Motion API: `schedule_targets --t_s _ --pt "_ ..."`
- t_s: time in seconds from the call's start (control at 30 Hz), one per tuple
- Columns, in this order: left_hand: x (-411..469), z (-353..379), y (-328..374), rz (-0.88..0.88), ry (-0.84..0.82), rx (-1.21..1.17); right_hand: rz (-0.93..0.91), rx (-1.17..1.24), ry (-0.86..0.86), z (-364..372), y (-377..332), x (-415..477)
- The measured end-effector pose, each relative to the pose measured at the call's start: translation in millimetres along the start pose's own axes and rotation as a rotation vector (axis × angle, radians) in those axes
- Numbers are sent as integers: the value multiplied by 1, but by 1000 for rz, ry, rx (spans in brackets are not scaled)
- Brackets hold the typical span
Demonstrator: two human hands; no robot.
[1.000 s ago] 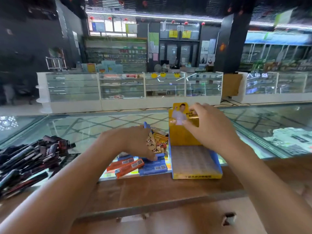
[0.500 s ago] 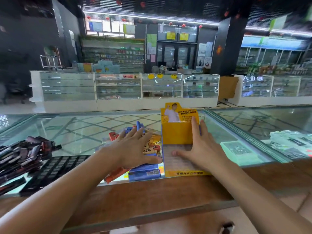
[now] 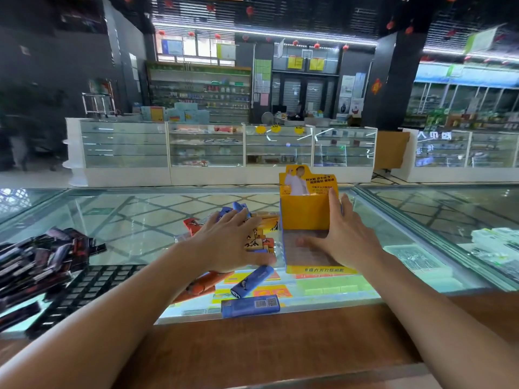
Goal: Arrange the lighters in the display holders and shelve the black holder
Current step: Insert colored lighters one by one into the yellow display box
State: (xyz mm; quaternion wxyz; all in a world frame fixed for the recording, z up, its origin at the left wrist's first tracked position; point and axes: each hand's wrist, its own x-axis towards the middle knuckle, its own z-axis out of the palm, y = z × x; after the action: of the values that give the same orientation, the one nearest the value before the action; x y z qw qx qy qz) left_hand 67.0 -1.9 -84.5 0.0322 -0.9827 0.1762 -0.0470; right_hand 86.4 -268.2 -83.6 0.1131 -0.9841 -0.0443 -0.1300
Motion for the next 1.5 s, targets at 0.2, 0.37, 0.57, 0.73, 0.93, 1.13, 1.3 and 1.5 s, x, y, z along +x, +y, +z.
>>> schedule_targets --t_s 0.2,0.37,0.57,0.73,0.93,1.13,1.3,1.5 --pt "-27 -41 4 4 88 -124 -190 -40 341 -28 -10 10" --pt "-44 -63 10 -20 -40 47 -359 -123 363 -31 -35 26" --pt "-7 -52 14 4 -254 182 -432 12 299 -13 -26 18" --pt "-11 -31 11 24 -210 129 -462 74 218 -7 -24 9" --pt "-10 -22 12 44 -208 -91 -456 151 168 -4 -21 5" --pt "-7 -19 -3 87 -192 -276 -441 186 151 -2 -19 5" --pt "-6 -19 -14 60 -112 -463 -485 239 162 -3 -22 4" --pt "-6 -18 -14 112 -27 -485 -565 471 169 0 -32 -4"
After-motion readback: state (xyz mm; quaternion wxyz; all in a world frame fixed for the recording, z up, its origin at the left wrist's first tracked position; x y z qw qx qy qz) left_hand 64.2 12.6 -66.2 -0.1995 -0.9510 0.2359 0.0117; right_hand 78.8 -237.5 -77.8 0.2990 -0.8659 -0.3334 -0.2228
